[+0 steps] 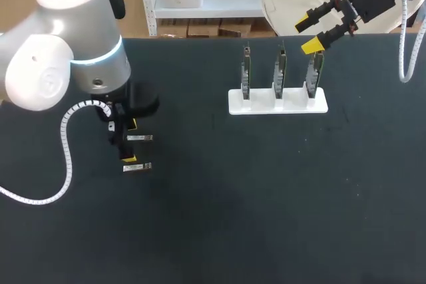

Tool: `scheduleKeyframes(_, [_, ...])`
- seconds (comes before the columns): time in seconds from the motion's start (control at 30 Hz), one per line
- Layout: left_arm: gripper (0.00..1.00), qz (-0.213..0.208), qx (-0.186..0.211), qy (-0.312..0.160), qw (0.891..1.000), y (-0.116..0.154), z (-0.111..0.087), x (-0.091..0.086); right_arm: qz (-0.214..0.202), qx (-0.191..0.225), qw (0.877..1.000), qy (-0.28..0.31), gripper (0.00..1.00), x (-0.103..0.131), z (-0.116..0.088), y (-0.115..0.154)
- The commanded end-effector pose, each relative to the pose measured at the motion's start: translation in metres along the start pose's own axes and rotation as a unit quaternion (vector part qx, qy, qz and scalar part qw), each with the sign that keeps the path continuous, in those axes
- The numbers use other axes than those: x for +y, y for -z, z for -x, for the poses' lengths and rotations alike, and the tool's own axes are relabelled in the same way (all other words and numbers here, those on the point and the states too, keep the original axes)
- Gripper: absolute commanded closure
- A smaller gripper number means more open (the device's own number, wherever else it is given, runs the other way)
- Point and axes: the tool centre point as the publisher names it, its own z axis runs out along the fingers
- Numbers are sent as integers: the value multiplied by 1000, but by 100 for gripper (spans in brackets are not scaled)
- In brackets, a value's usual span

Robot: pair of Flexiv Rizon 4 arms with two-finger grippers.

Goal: Pick up the optical module with the left hand, and insert it into the network port with the right hand.

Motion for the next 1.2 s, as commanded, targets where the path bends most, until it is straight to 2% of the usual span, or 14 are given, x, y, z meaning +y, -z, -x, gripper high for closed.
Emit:
scheduleKeyframes(0.03, [0, -3, 4, -1, 1000, -1, 0, 3, -2, 0, 1000, 0, 0, 1, 0, 0])
scheduleKeyframes(0.33, [0, -2, 11, -3, 1000, -2, 0, 3, -2, 0, 1000, 0, 0, 1, 0, 0])
scheduleKeyframes(0.37, [17, -1, 11, -4, 1000, -2, 0, 3, -2, 0, 1000, 0, 0, 1, 0, 0])
scheduleKeyframes(0.4, [57, 0, 11, -5, 1000, -2, 0, 3, -2, 0, 1000, 0, 0, 1, 0, 0])
scheduleKeyframes(0.43, [69, 0, 11, -6, 1000, -2, 0, 3, -2, 0, 1000, 0, 0, 1, 0, 0])
scheduleKeyframes(0.5, [100, 0, 11, -6, 1000, -2, 1, 3, -2, 0, 1000, 0, 0, 1, 0, 0])
scheduleKeyframes(1.0, [100, -4, 6, -1, 1000, -4, 2, -4, -2, 0, 1000, 0, 0, 1, 0, 0])
scheduleKeyframes(1.2, [100, -1, -18, 8, 1000, 3, 5, -6, -2, 0, 1000, 0, 0, 1, 0, 0])
